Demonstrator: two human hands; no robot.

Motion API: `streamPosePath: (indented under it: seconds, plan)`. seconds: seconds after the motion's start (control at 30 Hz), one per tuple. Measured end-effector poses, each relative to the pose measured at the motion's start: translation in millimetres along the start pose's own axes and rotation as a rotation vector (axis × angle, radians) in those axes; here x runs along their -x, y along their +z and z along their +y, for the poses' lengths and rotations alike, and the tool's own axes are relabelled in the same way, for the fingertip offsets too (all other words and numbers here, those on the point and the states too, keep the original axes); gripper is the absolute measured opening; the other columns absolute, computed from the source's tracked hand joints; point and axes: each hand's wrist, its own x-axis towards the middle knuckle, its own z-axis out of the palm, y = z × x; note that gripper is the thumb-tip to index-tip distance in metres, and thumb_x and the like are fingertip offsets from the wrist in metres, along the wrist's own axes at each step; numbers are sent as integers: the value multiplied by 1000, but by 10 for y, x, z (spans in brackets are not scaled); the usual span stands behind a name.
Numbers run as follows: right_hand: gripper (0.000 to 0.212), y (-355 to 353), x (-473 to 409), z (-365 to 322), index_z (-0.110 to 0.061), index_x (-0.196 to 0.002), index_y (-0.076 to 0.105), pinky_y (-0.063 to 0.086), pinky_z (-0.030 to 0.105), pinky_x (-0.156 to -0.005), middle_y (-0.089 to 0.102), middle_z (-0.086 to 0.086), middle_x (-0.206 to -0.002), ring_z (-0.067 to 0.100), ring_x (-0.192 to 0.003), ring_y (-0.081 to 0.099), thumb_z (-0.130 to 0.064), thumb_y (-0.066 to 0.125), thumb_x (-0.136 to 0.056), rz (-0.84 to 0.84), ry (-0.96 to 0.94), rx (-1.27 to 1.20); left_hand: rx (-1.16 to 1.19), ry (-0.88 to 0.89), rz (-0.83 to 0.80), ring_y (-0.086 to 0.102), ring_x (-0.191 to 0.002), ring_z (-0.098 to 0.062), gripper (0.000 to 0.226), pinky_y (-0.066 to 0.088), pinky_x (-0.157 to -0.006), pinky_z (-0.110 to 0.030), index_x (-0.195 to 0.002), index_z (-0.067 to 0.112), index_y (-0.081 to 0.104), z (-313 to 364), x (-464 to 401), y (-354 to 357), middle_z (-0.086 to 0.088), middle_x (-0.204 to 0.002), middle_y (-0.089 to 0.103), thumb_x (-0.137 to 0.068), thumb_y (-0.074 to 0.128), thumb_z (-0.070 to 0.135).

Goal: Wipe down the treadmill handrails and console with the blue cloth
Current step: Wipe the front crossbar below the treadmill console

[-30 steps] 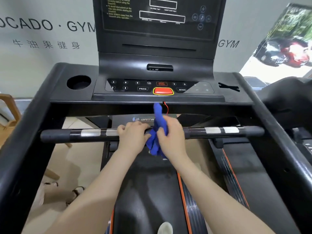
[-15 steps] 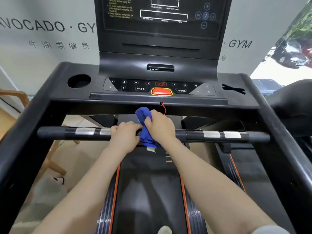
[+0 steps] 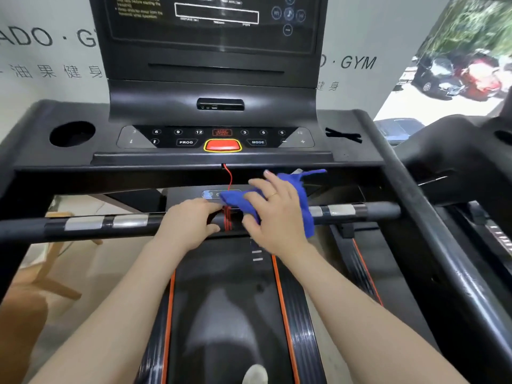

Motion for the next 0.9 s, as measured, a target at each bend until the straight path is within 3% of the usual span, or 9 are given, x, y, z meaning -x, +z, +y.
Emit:
streamPosePath:
  seconds: [0.1,0.17,0.2,0.3,0.37,0.47,0.53,0.67,0.9]
  plan:
    - [68,239,185,-179,-22,-137,47,25,55,-111,47,10,-142,36,-134,37,-61,21,-88,-391,69,116,87,-14,28,54,-109,-23,36,45,-85,-35,-121,24,57,-6,24,13,-1,-117,59,-87,60,32]
    - [78,233,132,-172,-30,-146,29,13,50,-114,33,5,-152,31,-141,24,-67,-2,-84,-472,125,101,148,-25,47,55,-104,-23,32,45,-84,-35,-117,22,60,1,36,23,-2,-109,60,-86,61,31]
    - [77,249,99,-151,-32,-146,28,16,48,-112,37,4,-149,30,-138,29,-64,-4,-84,-486,129,118,168,-29,52,55,-104,-23,34,45,-84,-36,-118,22,60,2,34,28,-3,-109,60,-86,62,30]
    - [62,280,-35,-133,-26,-131,51,39,43,-91,65,6,-113,29,-102,59,-53,15,-89,-432,109,226,201,-48,36,53,-108,-24,43,44,-88,-36,-126,26,56,-1,20,34,-4,-112,59,-84,65,30]
    - [46,262,-166,-112,-19,-114,59,37,37,-76,65,7,-97,29,-88,60,-44,26,-94,-437,82,227,219,-64,28,52,-112,-24,49,43,-92,-36,-130,29,53,-11,17,42,-4,-116,59,-83,66,28]
    - [33,230,-347,-66,-12,-87,54,29,33,-65,56,8,-82,29,-80,56,-34,31,-95,-508,155,98,272,-99,39,51,-114,-23,52,41,-93,-33,-132,27,51,-16,25,67,-3,-120,59,-82,67,25]
    - [32,259,-470,-33,-11,-85,52,31,32,-67,56,9,-88,28,-83,54,-32,30,-95,-601,301,27,289,-119,37,52,-113,-23,52,42,-91,-32,-132,27,52,-9,20,84,-3,-119,59,-82,67,23]
    - [42,346,-665,35,-15,-115,58,33,35,-78,58,9,-124,28,-106,53,-36,29,-94,-856,443,-86,322,-163,38,53,-113,-22,53,43,-93,-32,-131,28,53,-1,13,106,-2,-122,59,-80,69,21]
    - [31,171,-494,194,-13,-81,53,35,31,-71,56,8,-90,27,-81,49,-35,34,-91,-686,425,-93,279,-201,5,51,-117,-21,55,42,-98,-35,-132,29,52,24,12,54,-1,-127,58,-80,70,24]
